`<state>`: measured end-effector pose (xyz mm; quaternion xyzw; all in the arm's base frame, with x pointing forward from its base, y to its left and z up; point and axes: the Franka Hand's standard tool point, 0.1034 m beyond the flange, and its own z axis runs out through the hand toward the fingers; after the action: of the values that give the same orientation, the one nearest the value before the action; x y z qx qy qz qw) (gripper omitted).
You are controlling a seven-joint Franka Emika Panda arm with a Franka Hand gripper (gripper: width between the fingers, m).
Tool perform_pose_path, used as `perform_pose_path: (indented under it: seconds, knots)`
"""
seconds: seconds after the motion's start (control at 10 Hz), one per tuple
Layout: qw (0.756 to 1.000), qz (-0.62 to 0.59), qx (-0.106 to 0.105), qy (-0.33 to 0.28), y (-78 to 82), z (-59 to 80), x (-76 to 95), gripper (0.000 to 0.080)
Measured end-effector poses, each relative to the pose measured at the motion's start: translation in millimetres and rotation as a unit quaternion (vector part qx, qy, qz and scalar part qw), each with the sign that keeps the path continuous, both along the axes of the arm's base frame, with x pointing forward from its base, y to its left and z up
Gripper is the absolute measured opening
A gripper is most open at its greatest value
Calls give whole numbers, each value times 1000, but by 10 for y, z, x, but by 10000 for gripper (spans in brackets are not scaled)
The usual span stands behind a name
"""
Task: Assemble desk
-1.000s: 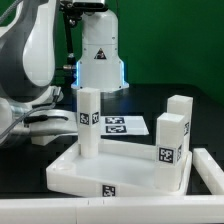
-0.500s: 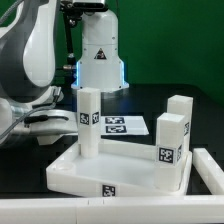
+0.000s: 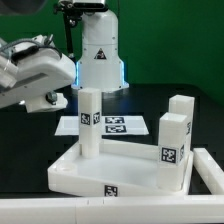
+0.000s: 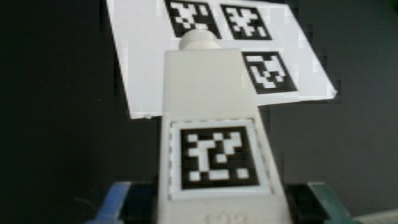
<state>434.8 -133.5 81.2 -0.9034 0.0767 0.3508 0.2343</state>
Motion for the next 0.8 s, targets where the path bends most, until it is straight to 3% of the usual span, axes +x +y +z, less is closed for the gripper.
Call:
perform_pose_path:
  seconds: [0.3, 0.5, 0.6, 0.8]
  knots:
    - [994, -7, -43, -104, -69, -99, 201, 284]
    - [982, 2, -67, -176, 14, 362, 716, 284]
    - [977, -2, -82, -197, 133, 511, 821, 285]
    - [958, -19, -107, -266, 58, 430, 822, 285]
